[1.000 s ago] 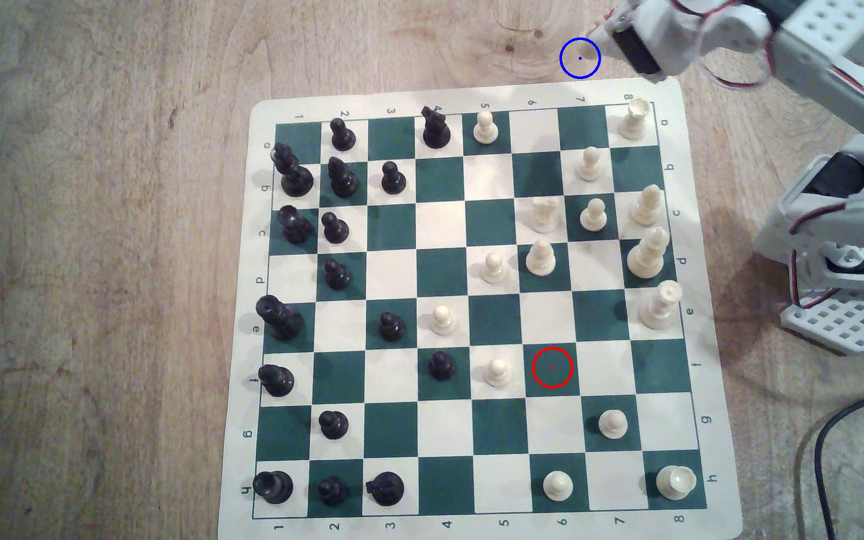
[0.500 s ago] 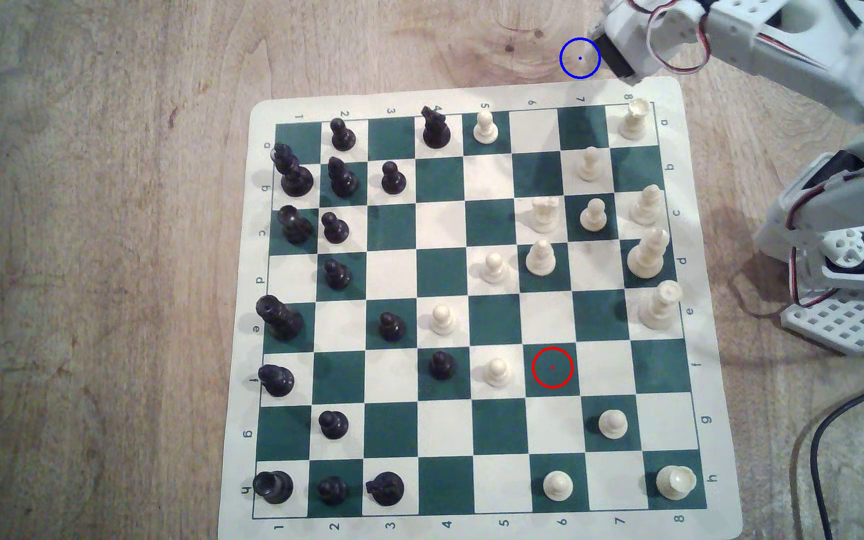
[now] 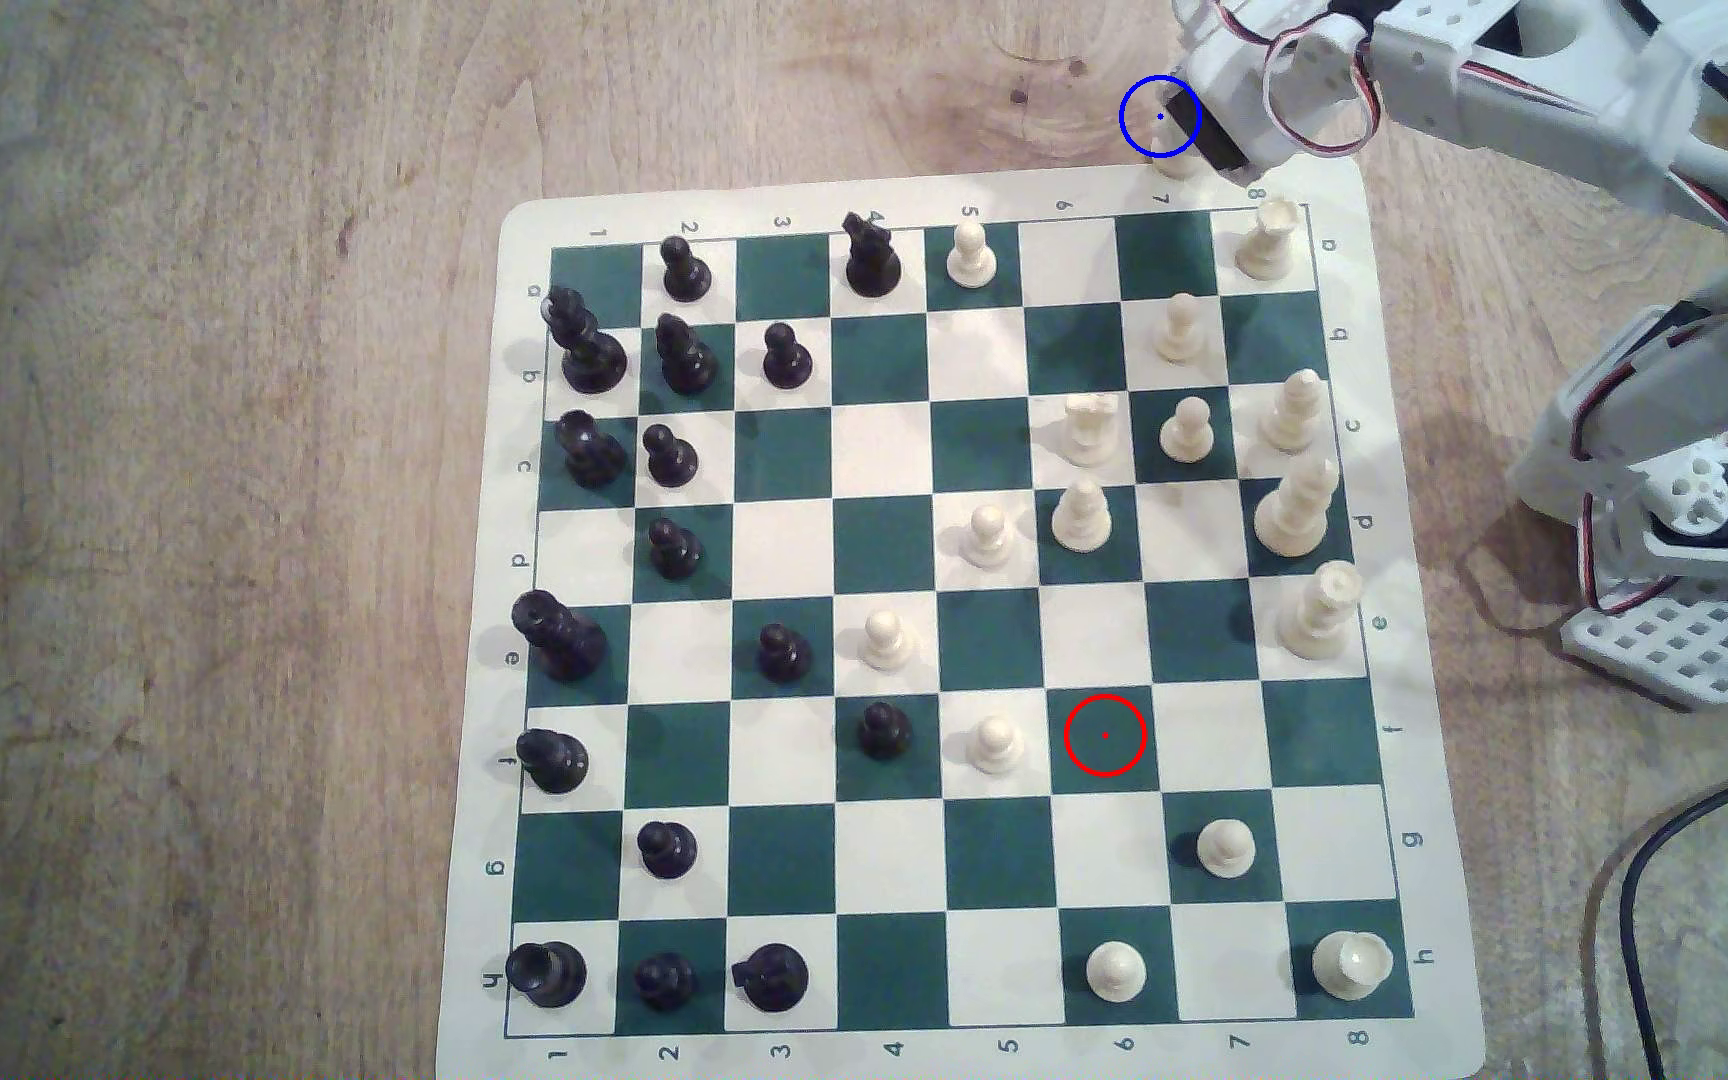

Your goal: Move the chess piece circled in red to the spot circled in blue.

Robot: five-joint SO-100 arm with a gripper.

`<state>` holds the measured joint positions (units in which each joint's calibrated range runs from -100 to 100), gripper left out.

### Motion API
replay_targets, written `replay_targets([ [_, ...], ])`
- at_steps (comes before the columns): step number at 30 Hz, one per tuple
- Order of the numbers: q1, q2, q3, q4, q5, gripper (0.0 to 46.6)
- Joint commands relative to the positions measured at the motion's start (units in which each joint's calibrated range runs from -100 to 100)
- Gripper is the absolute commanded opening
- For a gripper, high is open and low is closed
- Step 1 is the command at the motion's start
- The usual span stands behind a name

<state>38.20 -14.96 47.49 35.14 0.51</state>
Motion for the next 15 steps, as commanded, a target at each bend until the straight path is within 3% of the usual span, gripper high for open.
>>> replay_targets([
  [1,0.16,0.78,-5.79,-1.23,0.15,0.3],
  [15,1.57,4.01,-7.33,-3.03,0.39,0.3],
])
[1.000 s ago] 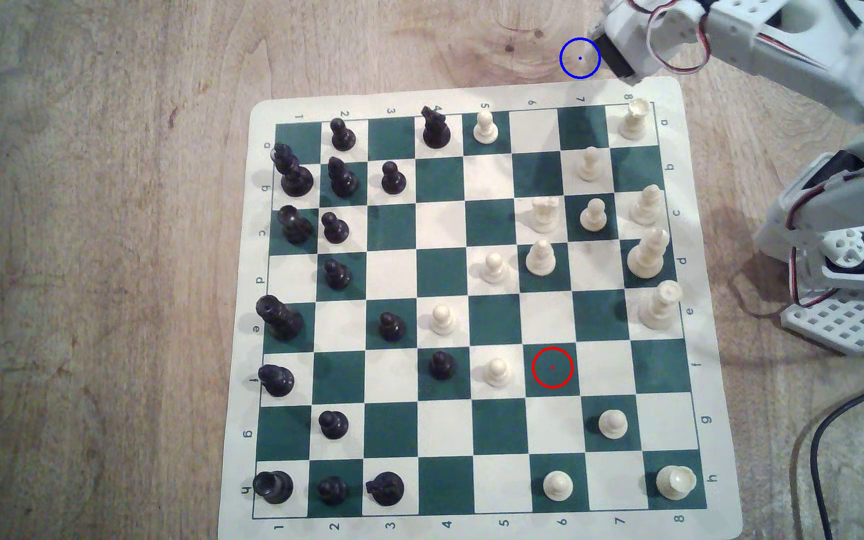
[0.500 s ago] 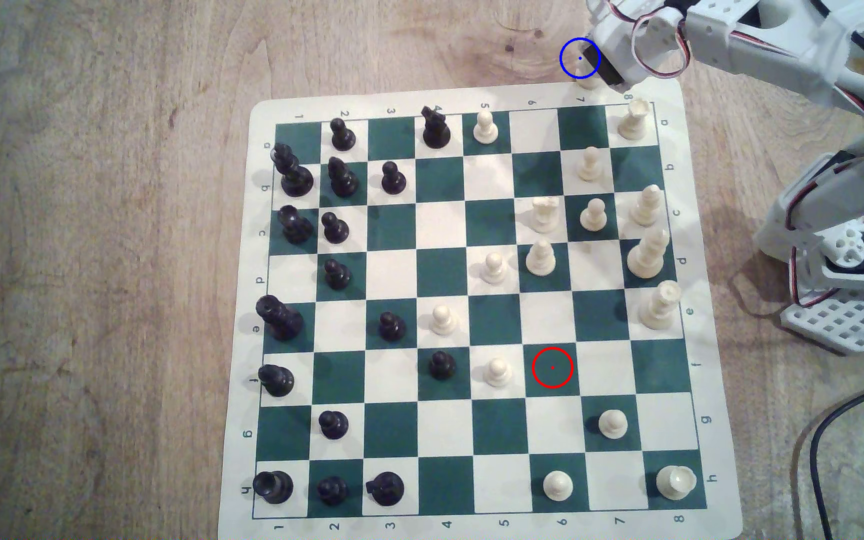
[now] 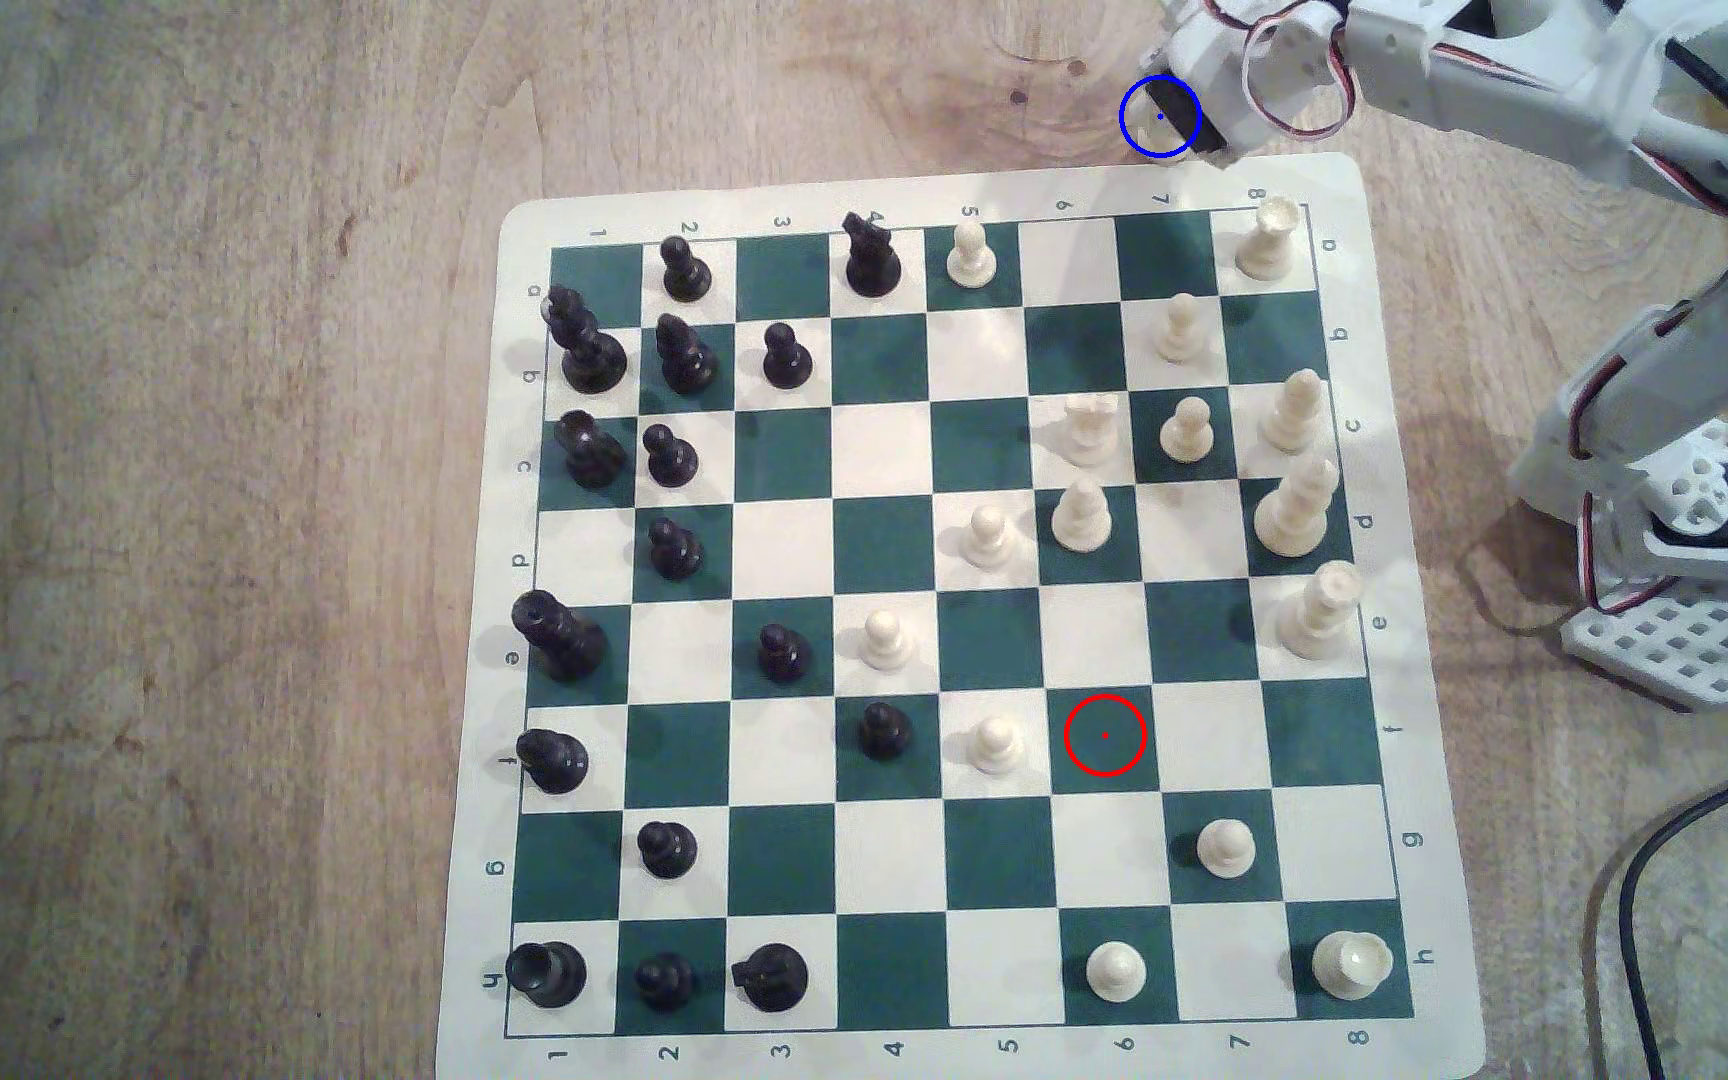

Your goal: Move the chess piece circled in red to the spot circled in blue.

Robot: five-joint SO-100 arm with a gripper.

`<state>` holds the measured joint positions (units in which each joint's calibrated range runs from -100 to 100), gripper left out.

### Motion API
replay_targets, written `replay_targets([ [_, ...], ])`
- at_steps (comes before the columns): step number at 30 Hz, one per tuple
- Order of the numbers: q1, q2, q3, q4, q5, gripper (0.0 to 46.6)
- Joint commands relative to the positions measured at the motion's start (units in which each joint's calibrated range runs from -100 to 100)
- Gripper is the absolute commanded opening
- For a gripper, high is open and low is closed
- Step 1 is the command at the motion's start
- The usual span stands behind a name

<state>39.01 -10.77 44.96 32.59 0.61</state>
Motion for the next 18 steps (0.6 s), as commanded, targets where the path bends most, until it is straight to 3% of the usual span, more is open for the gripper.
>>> replay_targets([
  [1,0.84,-0.18,-4.89,-0.48,0.29,0.3],
  [18,-1.04,-0.18,-4.71,-1.06,-1.27,0.3],
])
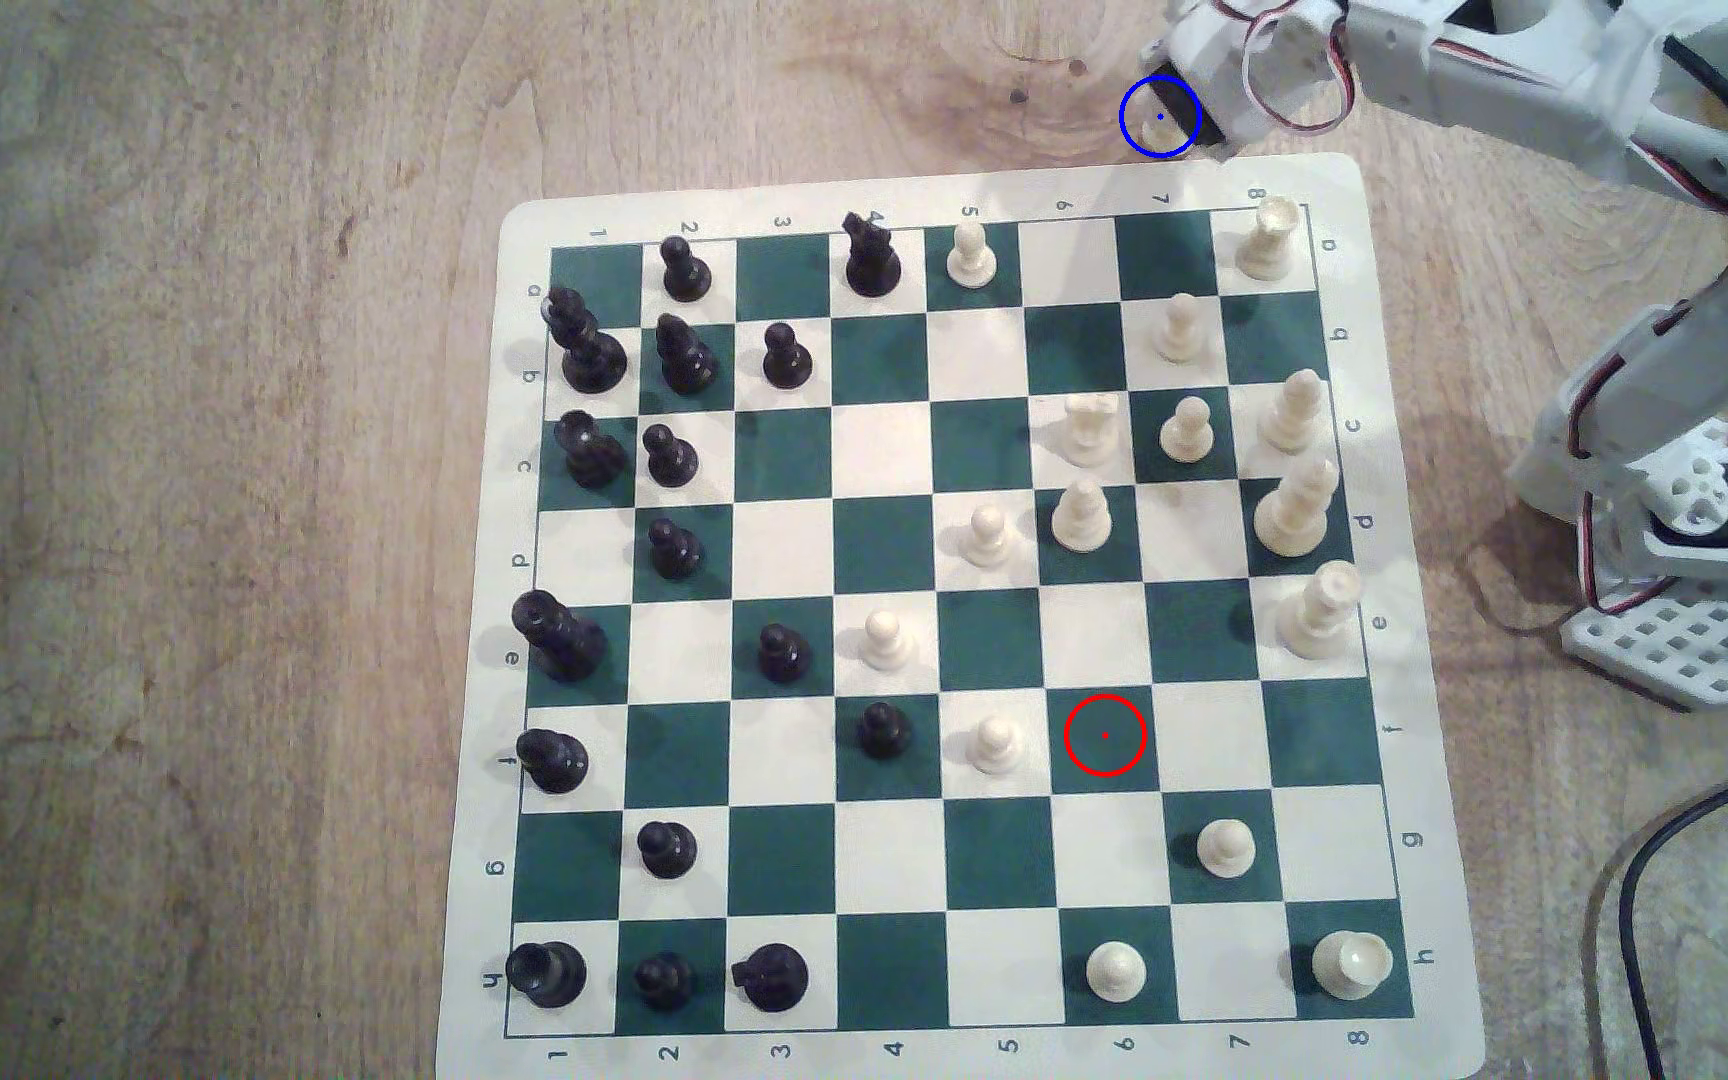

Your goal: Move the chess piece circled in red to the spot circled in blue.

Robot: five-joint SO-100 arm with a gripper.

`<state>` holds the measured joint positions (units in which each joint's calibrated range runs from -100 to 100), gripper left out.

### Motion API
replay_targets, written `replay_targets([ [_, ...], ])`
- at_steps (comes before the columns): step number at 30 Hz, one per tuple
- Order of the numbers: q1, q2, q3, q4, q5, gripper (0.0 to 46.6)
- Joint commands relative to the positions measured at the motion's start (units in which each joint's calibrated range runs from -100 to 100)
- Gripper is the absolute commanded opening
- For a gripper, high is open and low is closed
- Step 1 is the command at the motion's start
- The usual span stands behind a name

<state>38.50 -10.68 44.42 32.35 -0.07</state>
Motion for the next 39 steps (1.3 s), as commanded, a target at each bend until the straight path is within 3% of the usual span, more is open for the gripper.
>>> replay_targets([
  [1,-0.60,-0.27,-4.17,-0.82,-0.59,0.3],
  [6,-0.76,-0.27,-4.17,-0.90,-0.54,0.3],
  [10,-0.13,-0.27,-4.07,-1.06,-0.39,14.1],
  [13,0.10,-0.52,-4.07,-1.15,-0.24,16.5],
  [24,1.75,-4.26,-3.71,0.82,0.29,16.8],
  [33,-0.52,-18.43,2.54,7.53,0.29,17.3],
  [39,-3.49,-38.30,20.49,8.44,1.47,4.5],
])
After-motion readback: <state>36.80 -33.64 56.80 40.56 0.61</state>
